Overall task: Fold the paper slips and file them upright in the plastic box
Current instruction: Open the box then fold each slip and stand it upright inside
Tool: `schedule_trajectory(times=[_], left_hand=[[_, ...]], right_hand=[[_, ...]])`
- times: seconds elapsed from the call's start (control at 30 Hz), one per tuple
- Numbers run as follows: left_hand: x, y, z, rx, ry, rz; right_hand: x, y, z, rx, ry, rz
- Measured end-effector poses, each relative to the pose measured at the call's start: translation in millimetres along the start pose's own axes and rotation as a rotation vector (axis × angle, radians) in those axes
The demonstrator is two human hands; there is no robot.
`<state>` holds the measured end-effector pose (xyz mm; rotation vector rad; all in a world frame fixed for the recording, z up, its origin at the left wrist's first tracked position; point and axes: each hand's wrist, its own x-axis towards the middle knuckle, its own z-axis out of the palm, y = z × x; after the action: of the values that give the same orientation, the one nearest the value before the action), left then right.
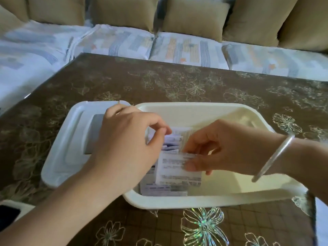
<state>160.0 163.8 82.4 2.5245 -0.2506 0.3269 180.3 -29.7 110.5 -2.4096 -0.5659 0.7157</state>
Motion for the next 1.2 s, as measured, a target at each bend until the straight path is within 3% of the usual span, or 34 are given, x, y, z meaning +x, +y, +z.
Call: schedule_trajectory(times=[0.4,0.57,0.67,0.77,1.07,1.2], left_hand=[[-2,-3,2,-0.051,-0.043,-0.090],[-3,-4,4,-0.094,-0.031,-0.070],[-4,-4,4,-0.093,-0.027,-0.071],[-4,-4,4,-0.113,-0.009,-0.080],[-4,-4,5,-0.079,0.003,-0.089],[-4,-3,4,-0.079,0.011,-0.083]], right_hand=[[25,-10,19,-0.374,-0.021,-0.148],[18,-4,-3,-0.021,0.008,-0.127],[14,-9,-6,0.172,-0.140,-0.052],[18,-15,8,0.037,-0.252,-0.026],[31,-33,19,-0.251,-0.370,0.065],[33,-29,21,-0.401,-0.260,0.069]])
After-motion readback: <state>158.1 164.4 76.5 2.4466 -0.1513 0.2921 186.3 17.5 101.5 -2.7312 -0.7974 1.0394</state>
